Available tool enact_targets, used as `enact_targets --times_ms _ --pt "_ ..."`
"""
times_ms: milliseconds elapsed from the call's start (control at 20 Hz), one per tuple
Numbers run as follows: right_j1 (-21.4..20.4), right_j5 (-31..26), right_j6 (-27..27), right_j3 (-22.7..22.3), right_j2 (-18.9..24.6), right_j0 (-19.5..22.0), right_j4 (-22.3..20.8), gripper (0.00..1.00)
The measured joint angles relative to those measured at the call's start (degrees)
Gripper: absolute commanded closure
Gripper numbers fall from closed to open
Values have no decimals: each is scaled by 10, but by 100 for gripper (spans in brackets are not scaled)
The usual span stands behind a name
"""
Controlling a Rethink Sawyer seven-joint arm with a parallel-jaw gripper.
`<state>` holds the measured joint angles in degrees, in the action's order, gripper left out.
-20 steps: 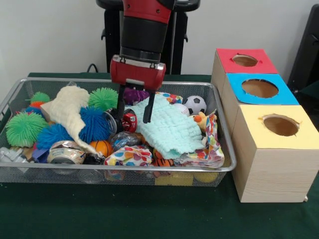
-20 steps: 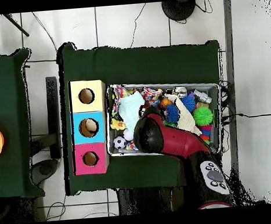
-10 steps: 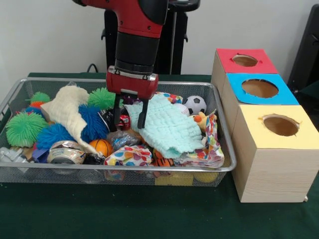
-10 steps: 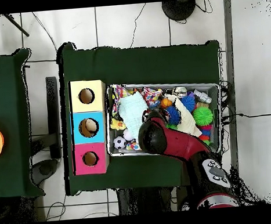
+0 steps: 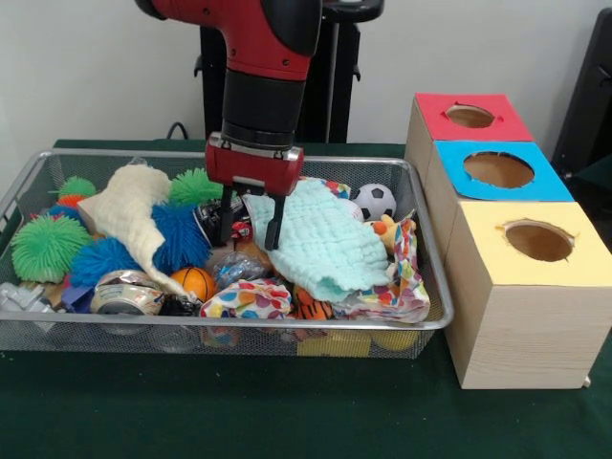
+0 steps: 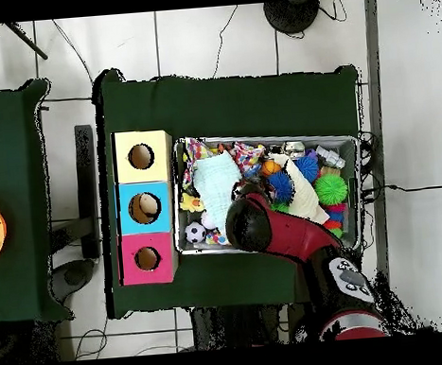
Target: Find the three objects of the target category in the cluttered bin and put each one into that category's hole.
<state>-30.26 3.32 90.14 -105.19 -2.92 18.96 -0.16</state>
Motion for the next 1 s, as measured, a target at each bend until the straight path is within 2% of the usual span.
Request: enact_targets --times_ms 1000 --pt "2 0 0 0 30 42 0 0"
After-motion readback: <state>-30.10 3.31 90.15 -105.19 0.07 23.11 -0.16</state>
